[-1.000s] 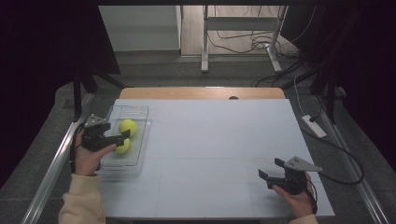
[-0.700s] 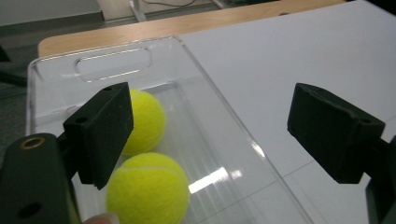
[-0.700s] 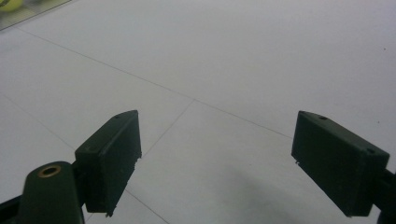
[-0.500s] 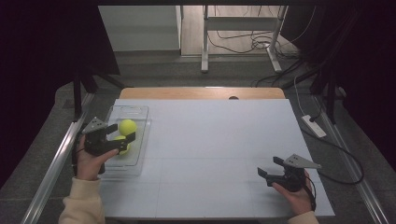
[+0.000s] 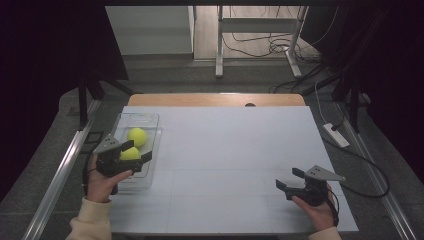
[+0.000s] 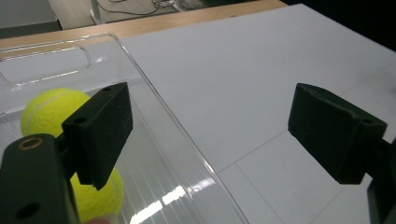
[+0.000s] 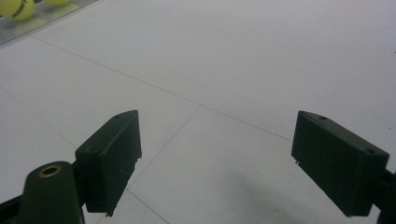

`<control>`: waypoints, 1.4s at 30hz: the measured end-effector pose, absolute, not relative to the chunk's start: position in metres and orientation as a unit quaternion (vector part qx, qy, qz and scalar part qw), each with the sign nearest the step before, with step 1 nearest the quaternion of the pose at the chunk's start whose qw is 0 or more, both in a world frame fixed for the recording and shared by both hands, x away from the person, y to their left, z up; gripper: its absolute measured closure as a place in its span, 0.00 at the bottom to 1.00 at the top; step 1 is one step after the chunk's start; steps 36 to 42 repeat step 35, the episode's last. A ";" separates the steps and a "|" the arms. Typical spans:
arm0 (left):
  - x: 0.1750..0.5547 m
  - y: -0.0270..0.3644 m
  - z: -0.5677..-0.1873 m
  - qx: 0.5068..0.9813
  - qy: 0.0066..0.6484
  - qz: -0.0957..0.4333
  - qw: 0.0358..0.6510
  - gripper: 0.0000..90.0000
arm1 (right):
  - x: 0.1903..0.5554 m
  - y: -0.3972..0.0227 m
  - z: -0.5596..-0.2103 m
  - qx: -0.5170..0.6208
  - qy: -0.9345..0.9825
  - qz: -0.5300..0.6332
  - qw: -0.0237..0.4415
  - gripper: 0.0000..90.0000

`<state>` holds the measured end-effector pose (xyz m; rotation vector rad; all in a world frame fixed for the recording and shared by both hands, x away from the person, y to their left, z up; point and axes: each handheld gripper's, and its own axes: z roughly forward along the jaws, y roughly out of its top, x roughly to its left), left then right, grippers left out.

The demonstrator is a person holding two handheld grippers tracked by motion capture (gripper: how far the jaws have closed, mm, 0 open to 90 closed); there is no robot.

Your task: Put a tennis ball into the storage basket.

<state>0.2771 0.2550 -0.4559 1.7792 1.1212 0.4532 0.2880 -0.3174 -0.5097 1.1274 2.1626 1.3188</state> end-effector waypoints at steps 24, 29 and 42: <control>0.245 0.247 -0.484 0.745 0.436 0.194 0.466 0.17 | 0.288 -0.318 -0.506 0.401 0.757 0.485 0.177 0.18; 0.246 0.243 -0.487 0.750 0.434 0.193 0.460 0.16 | 0.288 -0.318 -0.505 0.399 0.756 0.488 0.176 0.18; 0.245 0.244 -0.485 0.750 0.431 0.194 0.463 0.16 | 0.287 -0.316 -0.504 0.395 0.757 0.490 0.176 0.18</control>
